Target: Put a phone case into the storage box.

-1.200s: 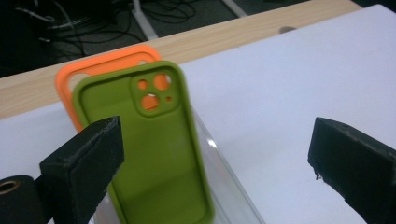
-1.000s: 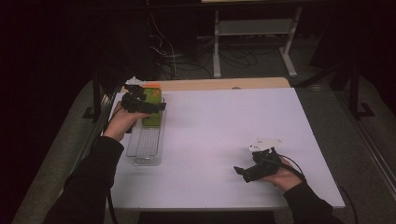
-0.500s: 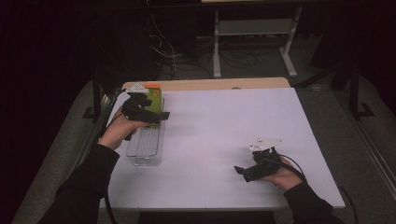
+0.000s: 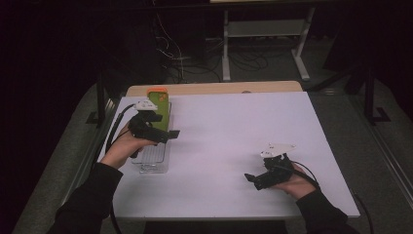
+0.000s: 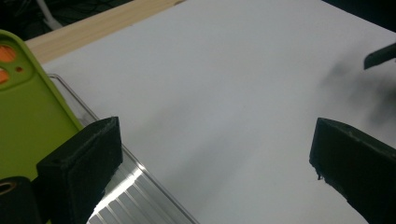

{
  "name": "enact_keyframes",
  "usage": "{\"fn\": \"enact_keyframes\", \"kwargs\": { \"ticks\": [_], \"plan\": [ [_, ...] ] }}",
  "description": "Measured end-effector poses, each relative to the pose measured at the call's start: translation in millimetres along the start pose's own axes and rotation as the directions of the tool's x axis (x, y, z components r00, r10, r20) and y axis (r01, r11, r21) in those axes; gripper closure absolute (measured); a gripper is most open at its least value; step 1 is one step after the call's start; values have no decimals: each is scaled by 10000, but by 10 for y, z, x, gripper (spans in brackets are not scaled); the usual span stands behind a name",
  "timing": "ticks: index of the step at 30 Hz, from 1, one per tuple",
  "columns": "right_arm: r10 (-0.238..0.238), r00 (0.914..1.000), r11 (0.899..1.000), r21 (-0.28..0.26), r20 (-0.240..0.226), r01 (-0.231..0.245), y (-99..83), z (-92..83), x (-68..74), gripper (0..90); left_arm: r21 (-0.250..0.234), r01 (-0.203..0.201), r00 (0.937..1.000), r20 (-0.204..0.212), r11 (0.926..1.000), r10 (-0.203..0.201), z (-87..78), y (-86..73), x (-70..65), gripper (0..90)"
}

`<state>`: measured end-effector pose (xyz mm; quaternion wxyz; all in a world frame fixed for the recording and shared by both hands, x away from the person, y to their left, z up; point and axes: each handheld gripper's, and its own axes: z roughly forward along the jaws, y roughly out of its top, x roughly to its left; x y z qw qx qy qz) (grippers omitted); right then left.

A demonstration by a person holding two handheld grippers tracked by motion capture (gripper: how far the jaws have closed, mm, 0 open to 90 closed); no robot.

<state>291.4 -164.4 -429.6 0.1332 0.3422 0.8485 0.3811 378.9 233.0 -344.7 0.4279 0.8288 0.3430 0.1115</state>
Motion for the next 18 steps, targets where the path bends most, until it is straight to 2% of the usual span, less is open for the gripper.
{"fn": "enact_keyframes", "kwargs": {
  "ticks": [5,7,9,11,14,16,18],
  "plan": [
    [-5,10000,10000,9,-44,5,0,3,-1,1,22,-173,9997,150,9998,172,-17,-94,-65,22],
    [85,9999,9999,56,-69,-85,2,1,7,1,-31,-60,9996,267,10000,61,-26,-134,-96,22],
    [74,9999,10000,60,-94,-74,1,2,6,1,-40,-197,9993,325,9998,198,-33,-176,-114,23],
    [10,10000,10000,36,-82,-10,-1,7,-1,1,-58,-86,9991,425,9999,88,-42,-220,-145,23],
    [-9,10000,10000,44,-86,10,-1,0,-4,1,-126,-73,9989,461,9999,79,-47,-284,-174,23],
    [26,10000,10000,-3,-78,-26,-1,-5,-10,1,-145,-227,9987,448,9996,233,-49,-326,-187,23],
    [10,10000,10000,-37,-65,-10,2,-13,-17,0,-186,-161,9987,471,9997,170,-50,-366,-213,23]
  ]
}}
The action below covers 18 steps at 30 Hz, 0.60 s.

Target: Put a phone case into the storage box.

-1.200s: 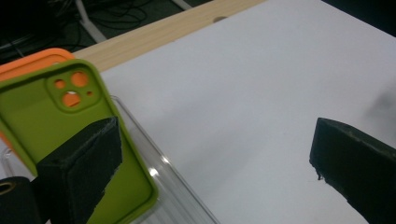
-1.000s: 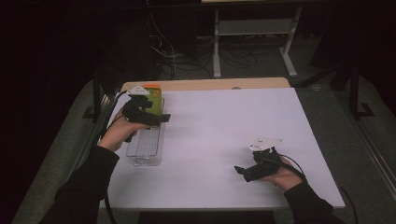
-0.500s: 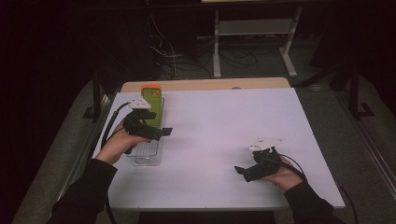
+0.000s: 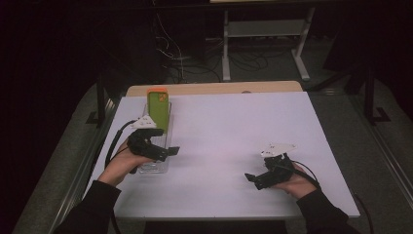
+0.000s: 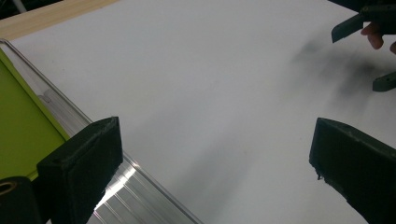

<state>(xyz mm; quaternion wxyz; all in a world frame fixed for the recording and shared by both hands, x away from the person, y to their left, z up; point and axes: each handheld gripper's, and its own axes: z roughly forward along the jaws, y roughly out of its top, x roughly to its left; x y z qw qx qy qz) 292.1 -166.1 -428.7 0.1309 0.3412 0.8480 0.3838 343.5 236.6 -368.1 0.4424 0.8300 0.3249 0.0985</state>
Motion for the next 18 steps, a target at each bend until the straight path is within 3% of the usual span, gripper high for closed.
{"fn": "enact_keyframes", "kwargs": {
  "ticks": [11,13,18],
  "plan": [
    [82,10000,9998,-155,43,-82,18,-116,-77,1,-314,-92,9998,175,9995,98,-20,-197,-127,23],
    [266,9996,9995,-188,-2,-266,16,-140,-85,0,-298,-193,9996,176,9994,198,-24,-237,-142,23],
    [136,9999,9998,-120,13,-136,-9,-157,-112,1,-317,-202,9998,55,9993,203,-40,-334,-177,23]
  ]
}}
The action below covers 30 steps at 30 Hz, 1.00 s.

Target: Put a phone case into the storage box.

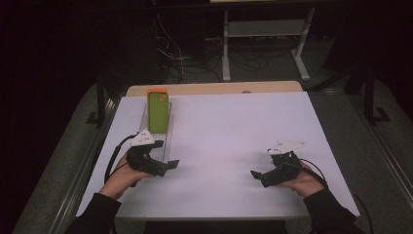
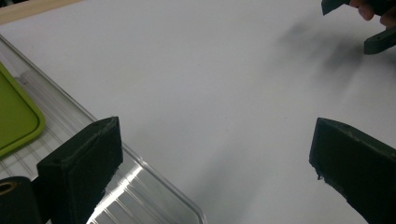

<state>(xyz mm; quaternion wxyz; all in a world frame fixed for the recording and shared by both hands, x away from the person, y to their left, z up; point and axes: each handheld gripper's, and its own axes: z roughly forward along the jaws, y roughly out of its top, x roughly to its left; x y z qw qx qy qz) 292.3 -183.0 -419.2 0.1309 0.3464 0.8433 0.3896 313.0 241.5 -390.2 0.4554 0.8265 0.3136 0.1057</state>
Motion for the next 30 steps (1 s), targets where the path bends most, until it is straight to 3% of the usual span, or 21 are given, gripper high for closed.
{"fn": "enact_keyframes", "kwargs": {
  "ticks": [7,13,30],
  "plan": [
    [-12,10000,10000,12,-99,12,-15,6,-2,1,3,-139,9999,-103,9999,139,-36,-105,-31,23],
    [-130,9999,9999,4,-113,130,-20,7,-4,0,207,-542,9982,-259,9983,547,-34,-184,-39,23],
    [78,9999,10000,-29,-77,-78,-27,1,-28,1,36,-512,9985,-200,9987,513,-40,-211,-45,23]
  ]
}}
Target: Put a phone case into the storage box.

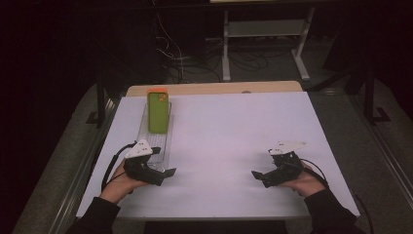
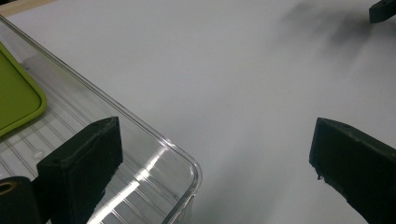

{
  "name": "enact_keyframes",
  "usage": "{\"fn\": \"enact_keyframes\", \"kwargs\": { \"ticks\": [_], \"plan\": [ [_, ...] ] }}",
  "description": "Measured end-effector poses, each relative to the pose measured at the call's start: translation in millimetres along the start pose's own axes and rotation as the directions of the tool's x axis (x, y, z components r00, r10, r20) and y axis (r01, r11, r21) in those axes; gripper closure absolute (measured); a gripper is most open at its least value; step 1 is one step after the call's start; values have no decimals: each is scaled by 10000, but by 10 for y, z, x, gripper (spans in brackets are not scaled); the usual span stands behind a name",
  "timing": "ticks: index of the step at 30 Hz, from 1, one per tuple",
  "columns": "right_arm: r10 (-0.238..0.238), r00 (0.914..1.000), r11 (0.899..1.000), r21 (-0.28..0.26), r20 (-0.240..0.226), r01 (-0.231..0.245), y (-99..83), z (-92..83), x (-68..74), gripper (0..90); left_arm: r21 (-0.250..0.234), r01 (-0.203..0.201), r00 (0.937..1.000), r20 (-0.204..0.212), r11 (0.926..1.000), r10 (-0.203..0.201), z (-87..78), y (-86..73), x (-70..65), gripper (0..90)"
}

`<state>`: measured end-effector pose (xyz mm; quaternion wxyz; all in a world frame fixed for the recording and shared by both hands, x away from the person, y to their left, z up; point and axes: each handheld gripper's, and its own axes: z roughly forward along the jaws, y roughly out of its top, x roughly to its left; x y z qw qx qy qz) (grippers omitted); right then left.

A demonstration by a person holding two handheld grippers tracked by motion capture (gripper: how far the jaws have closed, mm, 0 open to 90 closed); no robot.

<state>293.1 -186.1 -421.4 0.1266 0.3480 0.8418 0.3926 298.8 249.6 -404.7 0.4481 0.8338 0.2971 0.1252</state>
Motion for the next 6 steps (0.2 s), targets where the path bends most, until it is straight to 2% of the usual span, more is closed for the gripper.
{"fn": "enact_keyframes", "kwargs": {
  "ticks": [6],
  "plan": [
    [-9,10000,10000,-63,16,9,0,-3,-2,0,40,-54,10000,-35,10000,54,3,0,0,23]
  ]
}}
